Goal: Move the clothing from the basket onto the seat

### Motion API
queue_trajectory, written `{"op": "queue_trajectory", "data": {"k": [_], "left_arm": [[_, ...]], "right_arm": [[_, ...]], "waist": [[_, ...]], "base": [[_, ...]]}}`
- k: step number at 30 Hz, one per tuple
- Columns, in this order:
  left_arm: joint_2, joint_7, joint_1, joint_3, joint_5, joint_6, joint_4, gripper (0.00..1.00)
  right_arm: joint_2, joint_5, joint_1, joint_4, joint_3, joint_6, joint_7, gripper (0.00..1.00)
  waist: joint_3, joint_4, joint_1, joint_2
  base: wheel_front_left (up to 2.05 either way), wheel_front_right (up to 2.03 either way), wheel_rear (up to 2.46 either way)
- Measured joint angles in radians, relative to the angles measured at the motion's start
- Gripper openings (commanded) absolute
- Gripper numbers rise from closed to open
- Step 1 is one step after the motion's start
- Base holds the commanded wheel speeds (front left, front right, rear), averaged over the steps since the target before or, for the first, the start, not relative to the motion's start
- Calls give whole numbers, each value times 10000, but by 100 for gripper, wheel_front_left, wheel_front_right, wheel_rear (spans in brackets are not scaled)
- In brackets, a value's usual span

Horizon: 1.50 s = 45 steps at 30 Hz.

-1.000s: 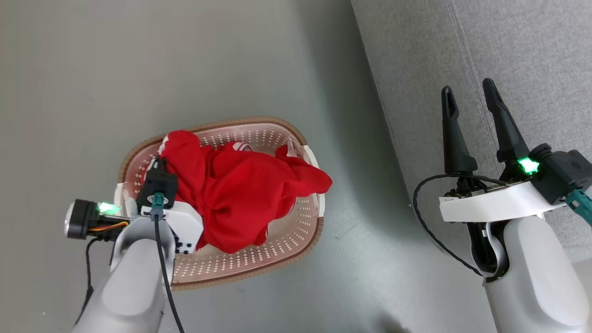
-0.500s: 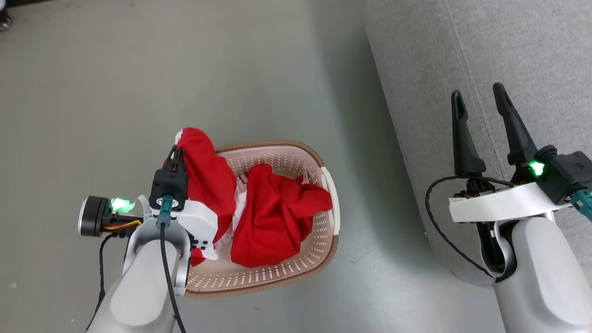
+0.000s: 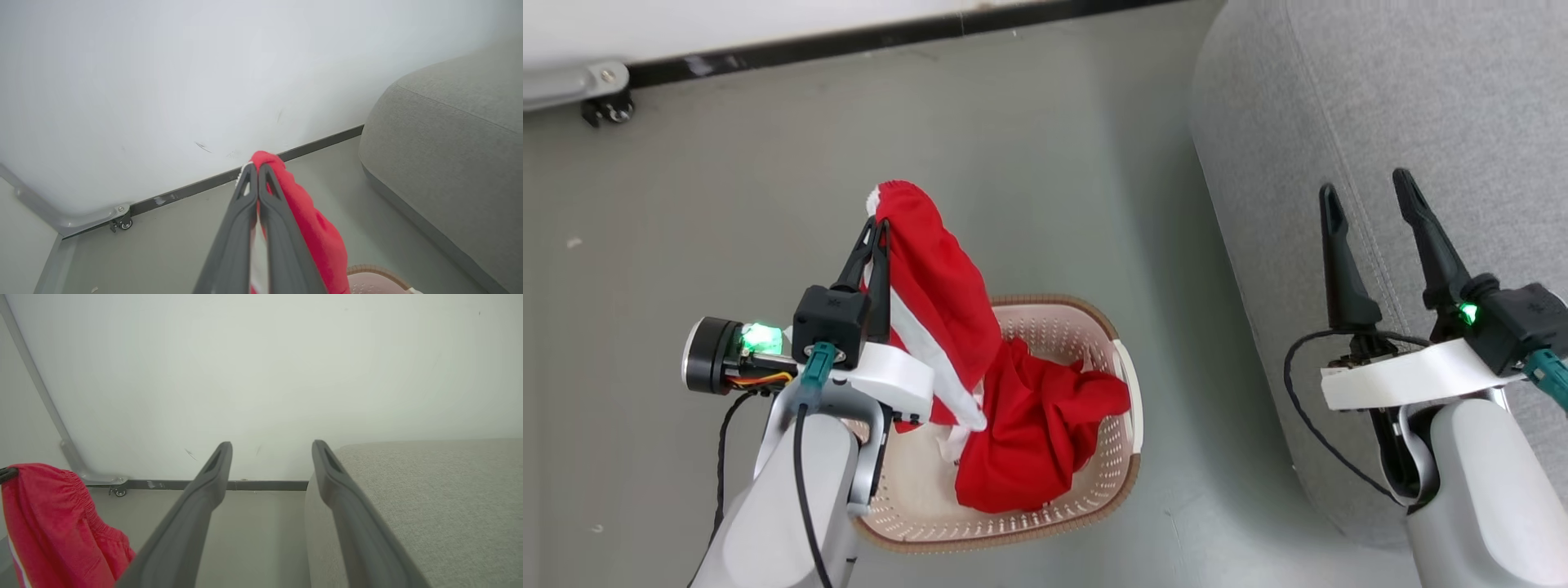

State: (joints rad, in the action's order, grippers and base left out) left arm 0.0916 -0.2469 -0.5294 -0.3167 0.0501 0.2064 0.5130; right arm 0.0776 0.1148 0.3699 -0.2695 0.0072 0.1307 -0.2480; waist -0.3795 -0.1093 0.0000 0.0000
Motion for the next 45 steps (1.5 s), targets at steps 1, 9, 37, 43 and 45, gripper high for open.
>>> {"op": "queue_trajectory", "data": {"k": [1, 9, 37, 43, 45], "left_arm": [[4, 0, 69, 13, 29, -69, -104, 0], [23, -2, 189, 42, 451, -635, -1043, 0], [265, -13, 1395, 704, 1638, -1772, -2918, 0], [261, -13, 1391, 460, 1662, -2178, -3166, 0], [251, -15, 1375, 353, 1662, -2353, -3281, 0]], "right_arm": [[36, -13, -45, -52, 19, 0, 0, 100], [420, -198, -67, -272, 623, 0, 0, 100], [1250, 502, -711, -610, 3183, 0, 207, 100], [1538, 765, -841, -548, 4422, 0, 493, 100], [1611, 894, -829, -499, 4874, 0, 616, 100]], "waist": [[86, 27, 0, 0], [782, 237, 0, 0], [3206, 918, 0, 0], [3586, 1119, 0, 0], [3697, 1185, 0, 0]], "base": [[0, 0, 0], [0, 0, 0], [0, 0, 0], [0, 0, 0], [0, 0, 0]]}}
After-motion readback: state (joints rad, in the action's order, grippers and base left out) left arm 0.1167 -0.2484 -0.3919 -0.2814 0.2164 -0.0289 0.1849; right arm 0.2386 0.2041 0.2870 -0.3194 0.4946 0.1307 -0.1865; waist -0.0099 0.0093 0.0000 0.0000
